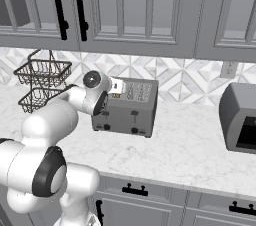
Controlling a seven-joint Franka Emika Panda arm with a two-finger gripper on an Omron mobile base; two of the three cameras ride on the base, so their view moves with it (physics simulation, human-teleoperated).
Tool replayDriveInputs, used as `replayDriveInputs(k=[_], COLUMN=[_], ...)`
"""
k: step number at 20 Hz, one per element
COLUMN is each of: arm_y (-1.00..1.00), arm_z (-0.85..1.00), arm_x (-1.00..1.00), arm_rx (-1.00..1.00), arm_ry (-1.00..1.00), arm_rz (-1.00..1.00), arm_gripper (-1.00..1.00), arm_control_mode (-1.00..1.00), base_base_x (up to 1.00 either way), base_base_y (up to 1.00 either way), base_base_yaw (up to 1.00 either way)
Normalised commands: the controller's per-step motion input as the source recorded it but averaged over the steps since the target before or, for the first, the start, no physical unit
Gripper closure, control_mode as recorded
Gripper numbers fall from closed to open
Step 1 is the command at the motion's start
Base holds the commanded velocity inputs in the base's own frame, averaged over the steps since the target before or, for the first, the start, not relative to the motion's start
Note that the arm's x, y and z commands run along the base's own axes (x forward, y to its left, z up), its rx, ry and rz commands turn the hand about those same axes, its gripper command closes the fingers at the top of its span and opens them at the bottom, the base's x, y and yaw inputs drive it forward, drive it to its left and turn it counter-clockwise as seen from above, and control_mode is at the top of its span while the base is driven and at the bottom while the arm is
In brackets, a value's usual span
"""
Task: Start the toaster. Once the lever pops up, take the bread to the plate on the dining counter.
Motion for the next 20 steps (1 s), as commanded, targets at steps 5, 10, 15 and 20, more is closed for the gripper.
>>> replayDriveInputs(k=[5, 10, 15, 20], arm_y=[-0.03, -0.10, -0.12, -0.01], arm_z=[0.00, 0.00, -0.04, -0.06], arm_x=[0.00, 0.00, 0.00, 0.00], arm_rx=[0.00, 0.00, 0.00, 0.00], arm_ry=[0.00, 0.04, 0.01, 0.00], arm_rz=[0.00, 0.00, 0.00, 0.00], arm_gripper=[-1.00, -1.00, -1.00, -1.00], arm_control_mode=[-1.00, -1.00, -1.00, -1.00], base_base_x=[0.00, 0.00, 0.00, 0.00], base_base_y=[0.00, 0.00, 0.00, 0.00], base_base_yaw=[0.00, 0.00, 0.00, 0.00])
